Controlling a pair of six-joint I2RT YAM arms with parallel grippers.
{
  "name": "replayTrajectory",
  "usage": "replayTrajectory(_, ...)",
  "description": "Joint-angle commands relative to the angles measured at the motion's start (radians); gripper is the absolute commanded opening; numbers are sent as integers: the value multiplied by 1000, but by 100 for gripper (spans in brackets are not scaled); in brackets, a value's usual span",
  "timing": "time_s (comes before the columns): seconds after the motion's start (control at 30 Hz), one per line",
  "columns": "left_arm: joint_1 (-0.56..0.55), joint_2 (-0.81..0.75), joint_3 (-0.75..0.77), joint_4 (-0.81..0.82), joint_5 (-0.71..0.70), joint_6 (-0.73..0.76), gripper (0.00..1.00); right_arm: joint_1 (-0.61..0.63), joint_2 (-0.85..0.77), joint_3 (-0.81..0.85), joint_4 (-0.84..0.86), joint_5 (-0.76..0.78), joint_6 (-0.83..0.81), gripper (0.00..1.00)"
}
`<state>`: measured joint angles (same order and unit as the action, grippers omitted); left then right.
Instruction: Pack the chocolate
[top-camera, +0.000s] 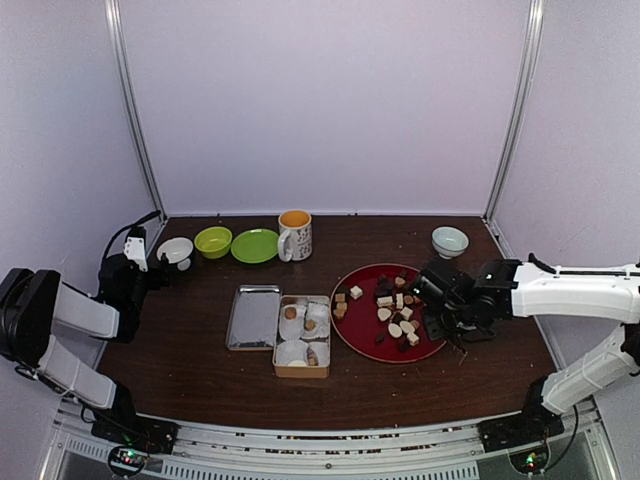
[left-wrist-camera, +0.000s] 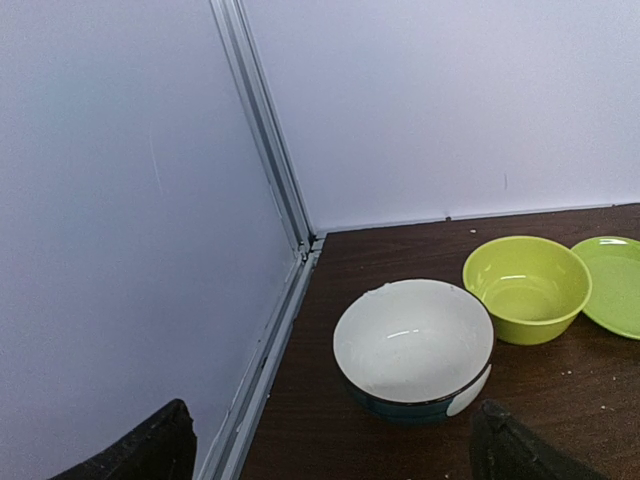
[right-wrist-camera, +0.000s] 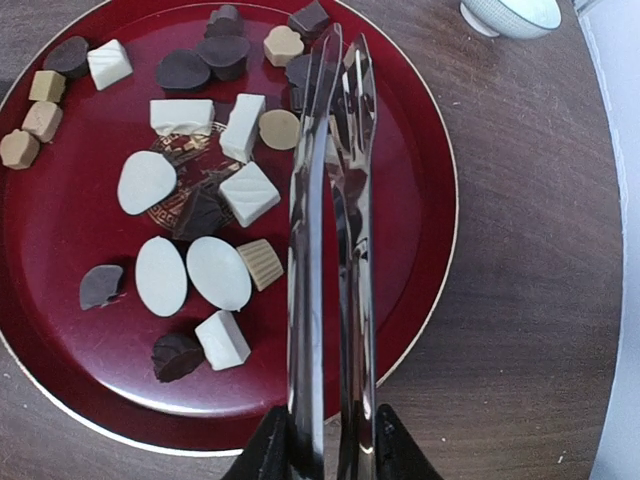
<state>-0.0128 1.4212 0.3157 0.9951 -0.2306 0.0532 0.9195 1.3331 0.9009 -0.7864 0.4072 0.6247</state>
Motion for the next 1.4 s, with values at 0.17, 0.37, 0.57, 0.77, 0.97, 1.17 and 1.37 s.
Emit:
replayTrajectory(0.17, 6, 6, -4, 60, 6, -10, 98, -45, 49, -77, 226, 73, 23, 26)
replayTrajectory(0.37, 6, 7, -4, 60, 6, -9, 98, -51, 98, -118, 307, 121, 37, 25)
replayTrajectory(0.57, 6, 7, -2, 60, 6, -9, 98, -55, 142, -154, 366, 105, 62, 26)
replayTrajectory(0.77, 6, 6, -3, 60, 6, -10, 98, -58, 213, -142, 377, 84, 96, 29)
replayTrajectory(0.97, 7, 6, -3, 59, 6, -10, 98, -61, 246, -132, 383, 77, 95, 35)
replayTrajectory(1.17, 6, 5, -12, 76, -11, -10, 98, -75, 145, -141, 390, 107, 11, 53)
replayTrajectory(1.37, 3, -180, 43, -217, -125, -82, 98, -102, 34, -78, 369, 71, -101, 76)
